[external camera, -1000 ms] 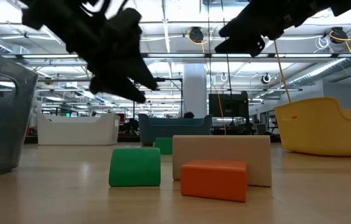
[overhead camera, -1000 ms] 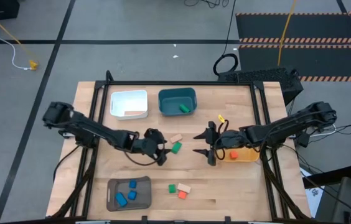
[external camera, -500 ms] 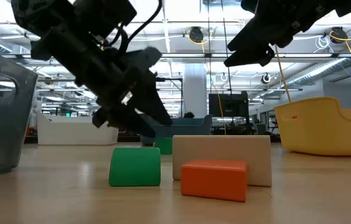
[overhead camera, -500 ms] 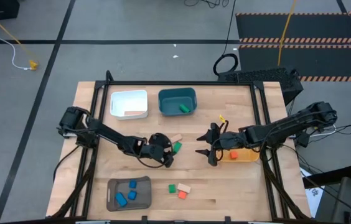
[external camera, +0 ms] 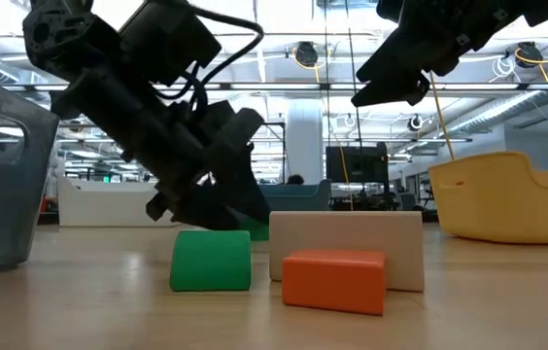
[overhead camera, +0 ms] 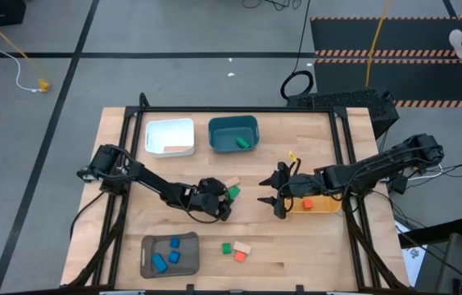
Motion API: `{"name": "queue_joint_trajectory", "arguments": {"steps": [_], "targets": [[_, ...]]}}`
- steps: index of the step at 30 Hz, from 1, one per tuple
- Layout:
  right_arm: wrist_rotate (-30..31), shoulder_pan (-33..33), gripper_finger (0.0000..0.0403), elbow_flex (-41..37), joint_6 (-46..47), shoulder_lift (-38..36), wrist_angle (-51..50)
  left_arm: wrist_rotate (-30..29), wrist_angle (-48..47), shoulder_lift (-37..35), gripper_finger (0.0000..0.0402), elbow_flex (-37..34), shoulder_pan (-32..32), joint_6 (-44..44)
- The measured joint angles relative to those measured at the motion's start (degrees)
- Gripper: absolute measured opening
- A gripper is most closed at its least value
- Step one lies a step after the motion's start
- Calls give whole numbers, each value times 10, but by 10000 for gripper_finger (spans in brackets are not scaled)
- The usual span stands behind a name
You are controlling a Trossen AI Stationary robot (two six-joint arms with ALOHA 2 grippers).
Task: Sort & place blocks by color
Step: Put the top green block into the blue bin
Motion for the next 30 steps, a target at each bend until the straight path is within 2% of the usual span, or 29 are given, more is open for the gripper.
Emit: {"name": "queue_joint_trajectory", "arguments": {"steps": [9, 12, 16, 17, 25, 30], "targets": [[0, 0, 251, 0, 0, 0, -1, -3, -18, 24, 244, 41, 3, 41], [0, 0, 251, 0, 1, 0, -6, 6, -21, 24, 214, 43, 6, 46], [0, 0, 251, 0, 1, 0, -7, 31, -24, 23, 143, 44, 10, 45], [0, 0, 251, 0, 1, 0, -8, 37, -23, 23, 136, 45, 10, 45], [0, 0, 251, 0, 1, 0, -12, 94, -14, 0, 137, 43, 14, 64], [0, 0, 251, 0, 1, 0, -18, 91, -29, -47, 137, 43, 24, 112]]}}
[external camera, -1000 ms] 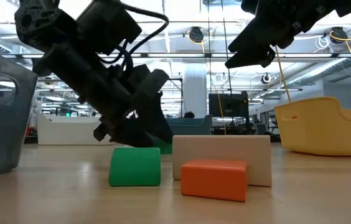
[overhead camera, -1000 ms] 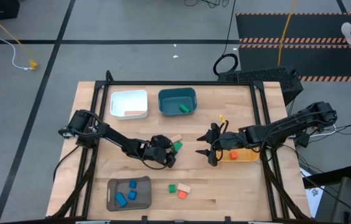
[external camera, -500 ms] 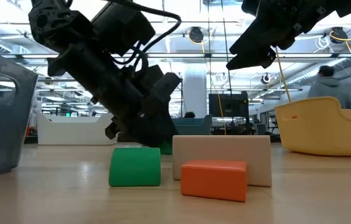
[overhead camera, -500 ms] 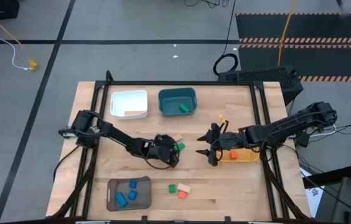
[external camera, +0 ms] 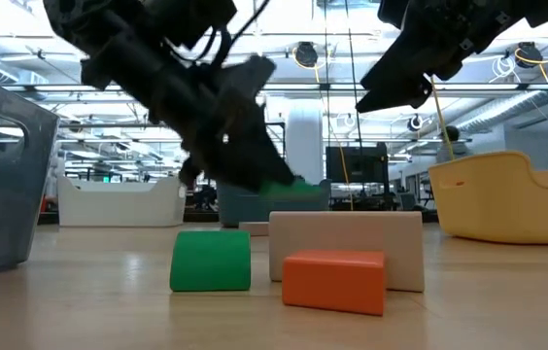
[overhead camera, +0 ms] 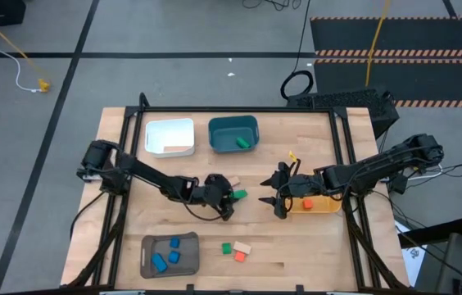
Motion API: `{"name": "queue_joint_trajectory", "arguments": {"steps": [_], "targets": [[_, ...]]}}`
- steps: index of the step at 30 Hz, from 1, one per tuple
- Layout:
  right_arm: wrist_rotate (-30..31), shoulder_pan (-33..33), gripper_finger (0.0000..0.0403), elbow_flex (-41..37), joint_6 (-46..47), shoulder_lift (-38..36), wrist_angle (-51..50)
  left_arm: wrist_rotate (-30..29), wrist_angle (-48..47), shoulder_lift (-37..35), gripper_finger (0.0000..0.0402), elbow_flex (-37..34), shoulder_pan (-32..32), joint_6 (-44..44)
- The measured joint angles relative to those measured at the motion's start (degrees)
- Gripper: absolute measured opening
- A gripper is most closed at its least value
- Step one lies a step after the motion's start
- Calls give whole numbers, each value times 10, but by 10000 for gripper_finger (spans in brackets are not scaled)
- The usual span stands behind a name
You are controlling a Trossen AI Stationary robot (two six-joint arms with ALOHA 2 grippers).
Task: Sort & place blocks by color
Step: Put the top green block into the blue bin
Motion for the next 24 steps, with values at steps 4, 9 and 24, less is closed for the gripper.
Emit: {"name": "queue_joint_trajectory", "arguments": {"steps": [4, 9, 24], "targets": [[0, 0, 251, 0, 0, 0, -18, -30, -35, -43, 137, 0, 14, 31], [0, 0, 251, 0, 0, 0, -22, -48, -48, -86, 137, 0, 52, 81], [0, 0, 251, 0, -1, 0, -16, -73, -30, -90, 140, 0, 244, 115]]}}
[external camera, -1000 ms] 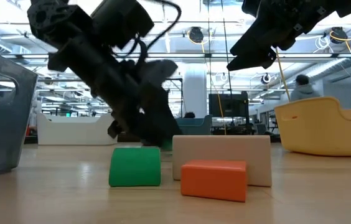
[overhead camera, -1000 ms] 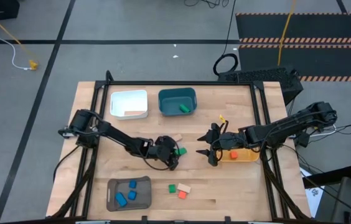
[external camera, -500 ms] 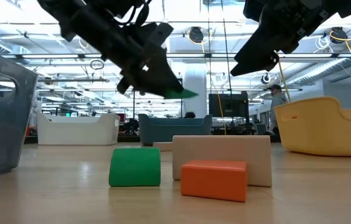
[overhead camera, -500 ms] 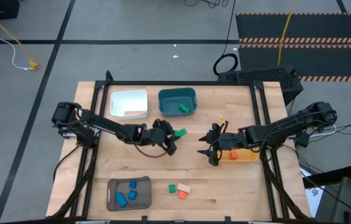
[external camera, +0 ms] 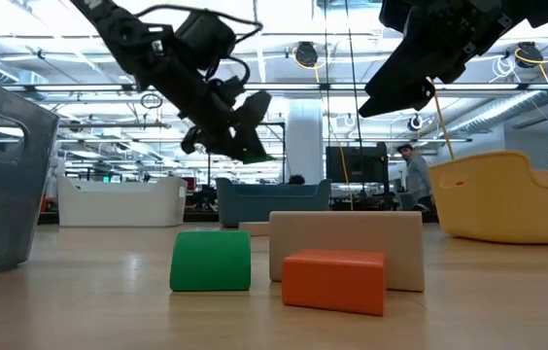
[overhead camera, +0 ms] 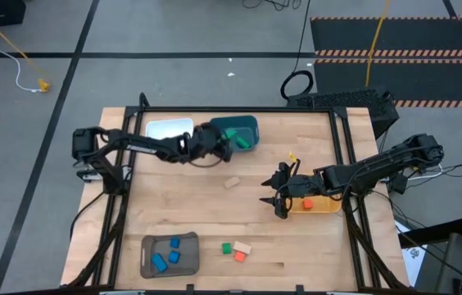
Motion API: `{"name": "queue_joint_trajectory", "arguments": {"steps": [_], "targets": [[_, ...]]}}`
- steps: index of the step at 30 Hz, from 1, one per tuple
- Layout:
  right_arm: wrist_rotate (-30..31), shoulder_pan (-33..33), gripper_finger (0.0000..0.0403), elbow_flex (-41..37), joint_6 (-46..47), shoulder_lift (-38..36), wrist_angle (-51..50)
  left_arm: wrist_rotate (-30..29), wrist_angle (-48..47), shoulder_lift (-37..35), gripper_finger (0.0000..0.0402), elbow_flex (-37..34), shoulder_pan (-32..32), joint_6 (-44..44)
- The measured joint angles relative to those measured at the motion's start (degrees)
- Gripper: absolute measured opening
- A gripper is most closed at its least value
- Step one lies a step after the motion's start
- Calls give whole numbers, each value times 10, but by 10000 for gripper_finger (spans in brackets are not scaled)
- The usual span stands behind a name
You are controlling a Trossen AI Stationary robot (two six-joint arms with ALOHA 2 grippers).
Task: Sort & place blocks by color
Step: Put the top green block into the blue bin, then put the top brown block into the white bin
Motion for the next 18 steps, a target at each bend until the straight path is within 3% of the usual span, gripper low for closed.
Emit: {"name": "queue_joint_trajectory", "arguments": {"steps": [5, 8, 13, 18], "targets": [[0, 0, 251, 0, 0, 0, 0, 0, -2, 0, 208, 0, 36, -1], [0, 0, 251, 0, 0, 0, 0, 5, -3, 0, 226, 0, 45, 0], [0, 0, 251, 0, 0, 0, 0, 26, -2, 0, 210, 0, 45, -2], [0, 0, 251, 0, 0, 0, 0, 145, 34, -1, 174, 0, 30, 16]]}}
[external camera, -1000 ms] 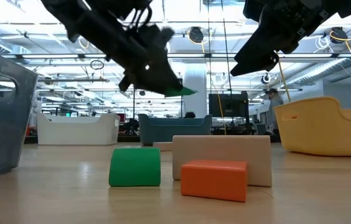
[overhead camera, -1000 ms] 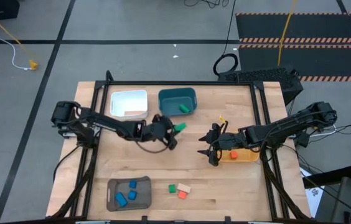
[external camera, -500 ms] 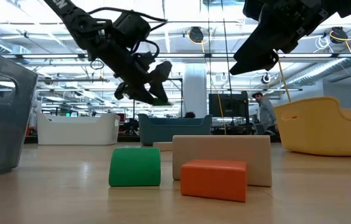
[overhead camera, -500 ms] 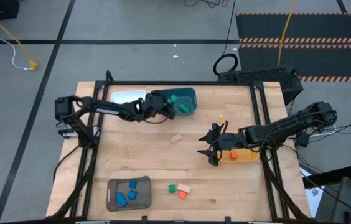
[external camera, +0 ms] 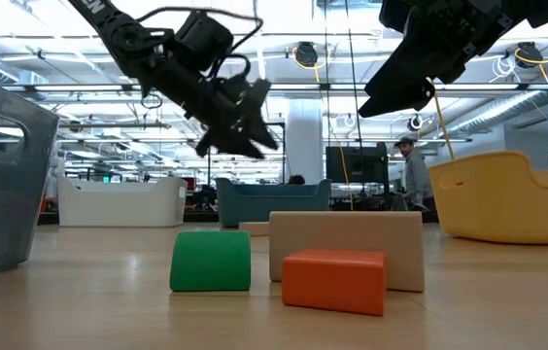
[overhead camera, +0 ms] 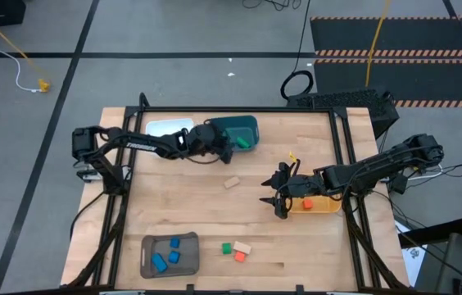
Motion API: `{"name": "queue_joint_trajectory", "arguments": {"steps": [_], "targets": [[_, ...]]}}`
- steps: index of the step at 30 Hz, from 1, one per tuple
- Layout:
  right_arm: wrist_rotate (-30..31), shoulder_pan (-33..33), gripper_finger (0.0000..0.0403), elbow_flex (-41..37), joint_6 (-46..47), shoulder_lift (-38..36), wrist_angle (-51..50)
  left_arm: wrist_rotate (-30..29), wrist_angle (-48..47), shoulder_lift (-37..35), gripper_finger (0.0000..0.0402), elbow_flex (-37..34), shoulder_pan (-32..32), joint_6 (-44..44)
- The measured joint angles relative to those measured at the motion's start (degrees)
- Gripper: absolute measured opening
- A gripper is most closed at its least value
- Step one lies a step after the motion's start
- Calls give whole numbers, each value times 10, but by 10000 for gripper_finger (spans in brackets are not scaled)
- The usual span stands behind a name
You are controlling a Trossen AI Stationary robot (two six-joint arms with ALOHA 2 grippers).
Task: Sort & place blocks by color
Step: Put the top brown block into the white bin
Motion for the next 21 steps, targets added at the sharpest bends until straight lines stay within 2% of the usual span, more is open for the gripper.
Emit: {"name": "queue_joint_trajectory", "arguments": {"steps": [4, 10, 15, 21], "targets": [[0, 0, 251, 0, 0, 0, 0, 51, 7, 0, 151, 0, -40, 18], [0, 0, 251, 0, 0, 0, 0, 51, 3, 0, 144, 0, -115, 42], [0, 0, 251, 0, 0, 0, 0, 51, -54, 0, 145, 0, -160, 71], [0, 0, 251, 0, 0, 0, 0, -6, -145, 0, 149, 0, -188, 62]]}}
